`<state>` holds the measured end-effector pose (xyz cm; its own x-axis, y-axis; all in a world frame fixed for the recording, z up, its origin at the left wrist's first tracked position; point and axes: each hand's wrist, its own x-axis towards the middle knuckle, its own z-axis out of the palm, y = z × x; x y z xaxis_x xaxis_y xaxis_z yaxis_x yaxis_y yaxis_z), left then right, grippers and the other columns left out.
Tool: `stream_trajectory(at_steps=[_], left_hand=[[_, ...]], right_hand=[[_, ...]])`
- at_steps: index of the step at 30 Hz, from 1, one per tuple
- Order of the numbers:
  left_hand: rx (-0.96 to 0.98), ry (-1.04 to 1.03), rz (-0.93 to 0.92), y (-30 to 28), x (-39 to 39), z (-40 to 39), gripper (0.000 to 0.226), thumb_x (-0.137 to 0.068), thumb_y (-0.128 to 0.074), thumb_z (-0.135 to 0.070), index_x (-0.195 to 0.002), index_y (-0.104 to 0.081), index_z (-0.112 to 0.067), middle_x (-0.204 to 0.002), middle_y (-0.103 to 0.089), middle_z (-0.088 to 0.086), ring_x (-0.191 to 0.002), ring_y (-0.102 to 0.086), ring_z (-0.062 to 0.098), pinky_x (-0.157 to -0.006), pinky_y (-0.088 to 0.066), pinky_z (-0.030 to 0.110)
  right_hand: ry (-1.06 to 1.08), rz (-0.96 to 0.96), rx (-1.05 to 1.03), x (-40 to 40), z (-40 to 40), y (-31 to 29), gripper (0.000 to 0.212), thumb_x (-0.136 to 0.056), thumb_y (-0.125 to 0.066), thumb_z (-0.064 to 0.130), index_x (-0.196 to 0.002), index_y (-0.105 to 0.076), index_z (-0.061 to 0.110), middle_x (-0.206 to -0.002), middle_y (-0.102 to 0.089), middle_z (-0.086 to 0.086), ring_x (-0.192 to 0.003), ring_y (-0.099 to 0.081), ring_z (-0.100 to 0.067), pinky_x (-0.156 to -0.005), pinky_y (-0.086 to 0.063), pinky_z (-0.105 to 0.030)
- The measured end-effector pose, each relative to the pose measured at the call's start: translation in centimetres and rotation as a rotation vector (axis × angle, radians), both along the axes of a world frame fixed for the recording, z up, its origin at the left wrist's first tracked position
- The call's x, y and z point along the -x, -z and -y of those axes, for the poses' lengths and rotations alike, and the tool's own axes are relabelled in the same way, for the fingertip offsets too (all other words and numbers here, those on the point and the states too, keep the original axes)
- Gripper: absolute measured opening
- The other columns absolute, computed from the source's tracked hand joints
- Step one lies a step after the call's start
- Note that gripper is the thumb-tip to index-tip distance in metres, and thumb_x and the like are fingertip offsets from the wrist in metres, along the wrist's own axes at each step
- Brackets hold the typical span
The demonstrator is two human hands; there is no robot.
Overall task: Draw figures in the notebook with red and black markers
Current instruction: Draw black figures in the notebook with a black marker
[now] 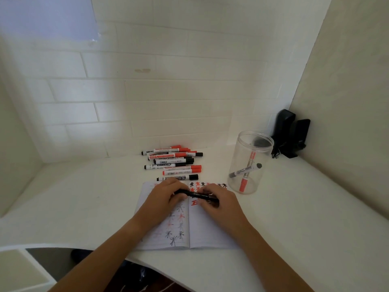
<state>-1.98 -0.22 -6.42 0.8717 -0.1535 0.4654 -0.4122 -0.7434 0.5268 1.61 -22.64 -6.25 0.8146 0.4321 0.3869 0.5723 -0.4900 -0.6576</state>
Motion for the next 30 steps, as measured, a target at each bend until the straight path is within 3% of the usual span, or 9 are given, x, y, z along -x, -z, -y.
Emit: stream_trajectory(at_steps=[5, 9, 17, 22, 27, 30], left_hand=[[0.006, 0.053, 0.023, -0.2, 0.3, -0.2, 0.016, -0.091, -0.073, -0.020, -0.105, -0.073, -0.027, -0.097, -0.063, -0.022, -0.094, -0.059, 0.001, -0.082, -0.048, 0.018], [-0.008, 0.047, 0.040, -0.1, 0.3, -0.3, 0.016, -0.088, -0.075, -0.019, -0.102, -0.073, -0.025, -0.094, -0.063, -0.018, -0.092, -0.059, 0.003, -0.081, -0.052, 0.027], [0.003, 0.047, 0.050, 0.3, 0.1, -0.4, 0.018, -0.086, -0.075, -0.012, -0.099, -0.073, -0.023, -0.092, -0.063, -0.017, -0.089, -0.058, 0.001, -0.079, -0.051, 0.024], [0.021, 0.040, 0.046, 0.3, 0.0, -0.5, 0.016, -0.085, -0.076, -0.011, -0.098, -0.074, -0.021, -0.091, -0.065, -0.015, -0.089, -0.059, 0.003, -0.079, -0.050, 0.023], [0.013, 0.051, 0.048, 0.5, -0.1, -0.5, 0.018, -0.086, -0.075, -0.010, -0.097, -0.073, -0.023, -0.090, -0.063, -0.019, -0.088, -0.058, 0.000, -0.078, -0.048, 0.018], [0.000, 0.029, 0.056, 0.7, -0.4, -0.3, 0.019, -0.090, -0.072, -0.016, -0.105, -0.068, -0.027, -0.098, -0.063, -0.019, -0.094, -0.058, 0.000, -0.083, -0.051, 0.024]], right_hand=[[0.004, 0.103, 0.088, -0.1, -0.2, 0.3, 0.021, -0.091, -0.071, 0.018, -0.112, -0.066, 0.021, -0.107, -0.065, 0.008, -0.096, -0.059, -0.007, -0.085, -0.047, -0.017], [0.002, 0.175, 0.083, -0.1, -0.5, 0.5, 0.016, -0.090, -0.072, 0.021, -0.105, -0.069, 0.020, -0.100, -0.065, 0.009, -0.089, -0.057, -0.004, -0.080, -0.041, -0.010], [0.011, 0.173, 0.021, 0.1, -1.0, 0.6, 0.014, -0.092, -0.071, 0.031, -0.097, -0.073, 0.019, -0.089, -0.069, 0.007, -0.080, -0.059, -0.007, -0.073, -0.049, -0.026], [0.019, 0.134, 0.009, 0.3, -1.5, 0.4, 0.013, -0.092, -0.070, 0.034, -0.091, -0.074, 0.021, -0.081, -0.068, 0.011, -0.075, -0.057, -0.001, -0.069, -0.040, -0.011], [0.038, 0.105, 0.007, 0.7, -1.7, 0.3, 0.016, -0.093, -0.070, 0.034, -0.084, -0.073, 0.021, -0.069, -0.058, 0.019, -0.070, -0.055, 0.004, -0.065, -0.036, -0.009], [0.036, 0.090, -0.009, 0.6, -1.6, 0.3, 0.010, -0.093, -0.072, 0.030, -0.091, -0.074, 0.021, -0.080, -0.064, 0.016, -0.078, -0.058, 0.001, -0.070, -0.038, -0.009]])
